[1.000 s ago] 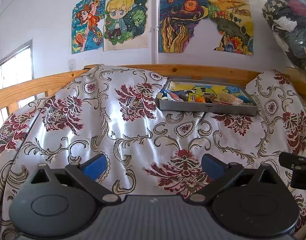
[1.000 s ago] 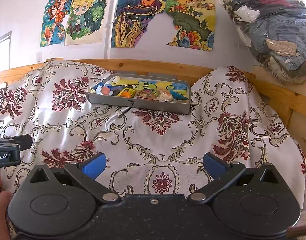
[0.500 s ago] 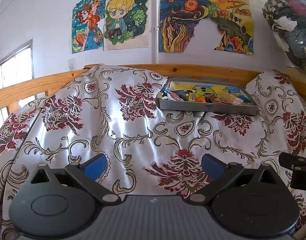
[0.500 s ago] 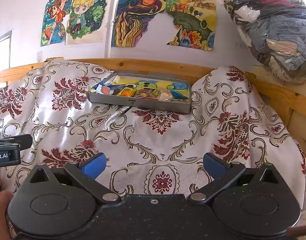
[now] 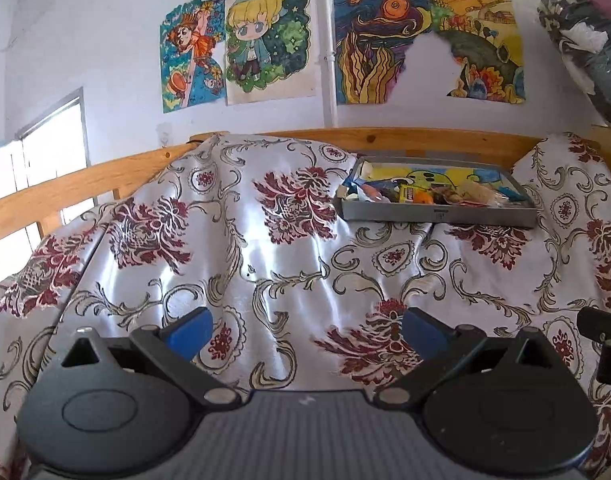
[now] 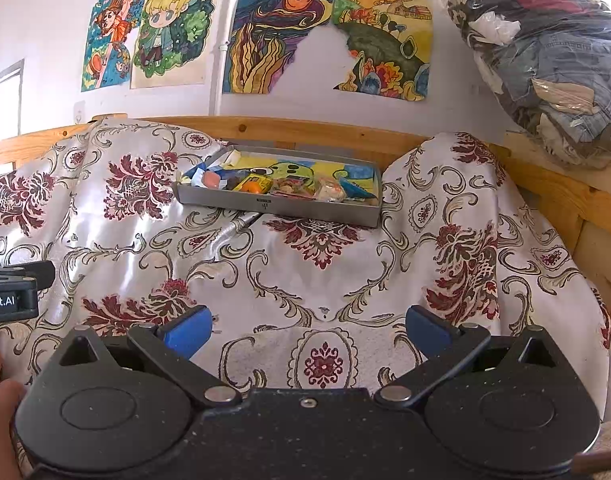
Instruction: Organize snacks
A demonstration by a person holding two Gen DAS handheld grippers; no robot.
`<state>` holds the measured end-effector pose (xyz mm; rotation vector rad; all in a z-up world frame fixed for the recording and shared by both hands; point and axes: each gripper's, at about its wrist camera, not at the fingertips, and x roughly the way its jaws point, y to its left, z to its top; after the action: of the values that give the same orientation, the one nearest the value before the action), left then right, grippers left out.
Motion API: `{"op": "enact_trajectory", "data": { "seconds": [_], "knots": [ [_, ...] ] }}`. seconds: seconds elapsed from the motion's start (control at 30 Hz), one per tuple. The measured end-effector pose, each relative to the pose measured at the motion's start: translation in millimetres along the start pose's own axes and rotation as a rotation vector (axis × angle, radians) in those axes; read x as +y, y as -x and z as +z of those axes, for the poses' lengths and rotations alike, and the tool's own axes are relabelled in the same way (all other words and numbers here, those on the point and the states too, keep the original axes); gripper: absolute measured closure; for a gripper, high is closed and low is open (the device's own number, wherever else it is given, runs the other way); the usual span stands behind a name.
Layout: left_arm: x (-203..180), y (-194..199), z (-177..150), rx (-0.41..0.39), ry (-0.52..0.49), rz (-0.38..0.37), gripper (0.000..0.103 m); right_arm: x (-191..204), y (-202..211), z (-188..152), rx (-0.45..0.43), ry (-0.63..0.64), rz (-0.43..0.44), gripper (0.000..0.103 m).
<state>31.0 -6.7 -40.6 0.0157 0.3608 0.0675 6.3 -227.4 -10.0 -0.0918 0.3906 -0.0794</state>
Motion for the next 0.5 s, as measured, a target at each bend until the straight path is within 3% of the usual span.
{"op": "enact_trajectory", "data": {
  "seconds": [0.5],
  "knots": [
    [-1.9,2.3,2.0,-0.022,-0.026,-0.004,0.001,0.2,0.1,0.5,0.000,0.000,0.000,0.001]
  ]
}}
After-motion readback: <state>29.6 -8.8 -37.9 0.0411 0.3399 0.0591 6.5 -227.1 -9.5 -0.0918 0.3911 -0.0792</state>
